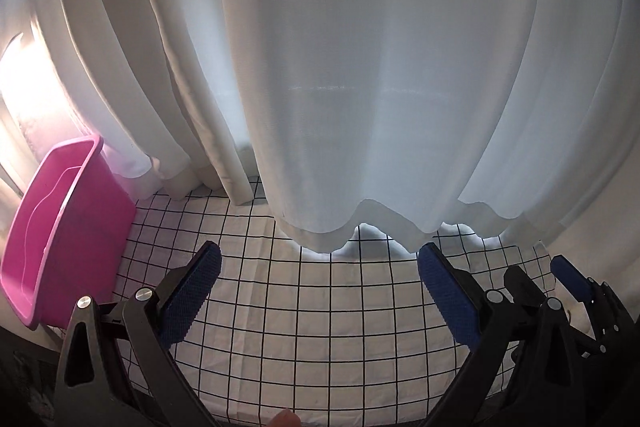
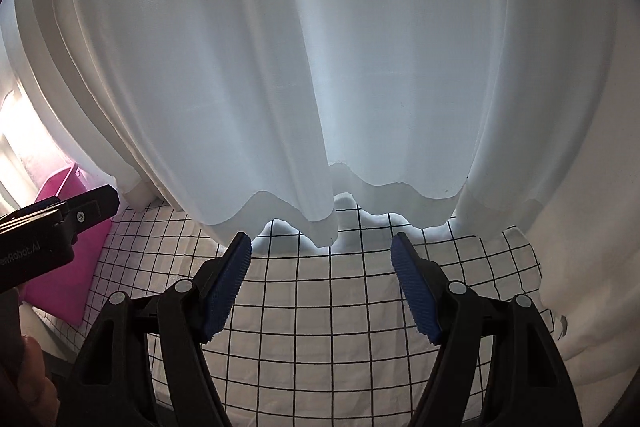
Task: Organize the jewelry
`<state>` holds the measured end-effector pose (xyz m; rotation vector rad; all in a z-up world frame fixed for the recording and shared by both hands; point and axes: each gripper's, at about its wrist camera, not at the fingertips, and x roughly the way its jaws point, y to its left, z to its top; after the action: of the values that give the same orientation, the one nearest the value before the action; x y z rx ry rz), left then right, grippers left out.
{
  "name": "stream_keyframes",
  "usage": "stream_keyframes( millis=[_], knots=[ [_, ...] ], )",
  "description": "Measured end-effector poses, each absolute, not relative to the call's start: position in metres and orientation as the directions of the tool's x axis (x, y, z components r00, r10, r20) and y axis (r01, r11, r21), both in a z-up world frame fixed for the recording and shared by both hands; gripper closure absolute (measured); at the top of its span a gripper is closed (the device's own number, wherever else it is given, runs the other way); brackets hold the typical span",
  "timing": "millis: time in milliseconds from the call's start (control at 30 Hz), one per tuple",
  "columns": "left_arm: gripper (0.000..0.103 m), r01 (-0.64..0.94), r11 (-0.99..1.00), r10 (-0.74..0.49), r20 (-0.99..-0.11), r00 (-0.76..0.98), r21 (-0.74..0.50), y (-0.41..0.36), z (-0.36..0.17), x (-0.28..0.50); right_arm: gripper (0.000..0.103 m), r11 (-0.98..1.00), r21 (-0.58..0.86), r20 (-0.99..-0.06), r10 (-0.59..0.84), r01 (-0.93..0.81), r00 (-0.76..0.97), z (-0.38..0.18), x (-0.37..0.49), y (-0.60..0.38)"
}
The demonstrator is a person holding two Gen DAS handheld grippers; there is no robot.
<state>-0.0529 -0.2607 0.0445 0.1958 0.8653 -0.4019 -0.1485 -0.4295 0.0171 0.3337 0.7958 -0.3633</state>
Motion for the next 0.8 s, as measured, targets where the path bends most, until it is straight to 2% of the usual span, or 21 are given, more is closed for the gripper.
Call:
stream_keyframes(
  millis=[333,567,800],
  knots=[
    [0.006,0.319,0.946,-0.157,-0.788,0.595,0.052,-0.261,0.042,-0.039,0.034,0.922,0.145,-0.733,-0.144,0.36,0.665,0.016,-0.134,-0.435],
    [0.006,0.341,0.939,-0.182,-0.764,0.62,0.053,-0.243,0.044,-0.023,0.034,0.924,0.133,-0.727,-0.155,0.359,0.669,0.02,-0.115,-0.421],
    [0.006,0.348,0.937,-0.198,-0.786,0.586,0.023,-0.229,0.04,-0.002,0.034,0.92,0.133,-0.728,-0.161,0.368,0.667,0.021,-0.099,-0.407]
  ],
)
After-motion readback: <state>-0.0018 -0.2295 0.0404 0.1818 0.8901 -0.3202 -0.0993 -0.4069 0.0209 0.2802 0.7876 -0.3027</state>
